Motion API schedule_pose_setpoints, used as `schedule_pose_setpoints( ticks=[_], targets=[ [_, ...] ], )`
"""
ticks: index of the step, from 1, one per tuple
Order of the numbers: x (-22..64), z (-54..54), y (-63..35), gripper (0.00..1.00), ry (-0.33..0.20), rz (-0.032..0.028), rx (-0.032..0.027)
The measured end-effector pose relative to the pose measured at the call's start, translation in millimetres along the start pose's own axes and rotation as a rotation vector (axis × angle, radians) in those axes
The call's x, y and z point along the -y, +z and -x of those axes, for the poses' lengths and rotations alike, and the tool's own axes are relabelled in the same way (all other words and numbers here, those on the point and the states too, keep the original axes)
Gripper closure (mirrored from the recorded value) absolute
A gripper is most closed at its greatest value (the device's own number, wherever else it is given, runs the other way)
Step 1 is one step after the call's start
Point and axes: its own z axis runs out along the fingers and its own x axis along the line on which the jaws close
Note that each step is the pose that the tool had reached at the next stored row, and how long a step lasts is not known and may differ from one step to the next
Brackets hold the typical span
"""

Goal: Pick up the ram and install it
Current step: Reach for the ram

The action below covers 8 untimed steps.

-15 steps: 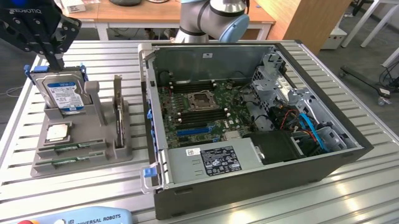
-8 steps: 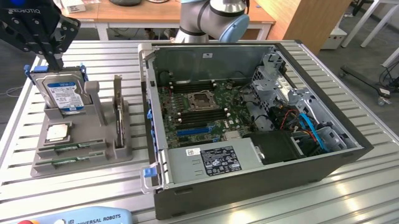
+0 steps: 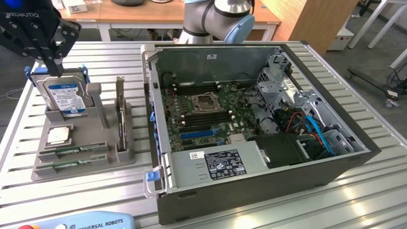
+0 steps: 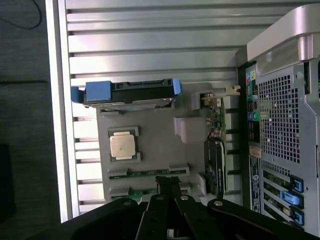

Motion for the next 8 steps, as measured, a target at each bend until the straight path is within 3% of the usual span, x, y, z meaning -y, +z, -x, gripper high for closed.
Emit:
schedule_pose_setpoints(
  ticks=[8],
  targets=[
    [9.8, 0.7, -0.4, 0.9, 0.0, 0.0001, -0.0001]
  ],
)
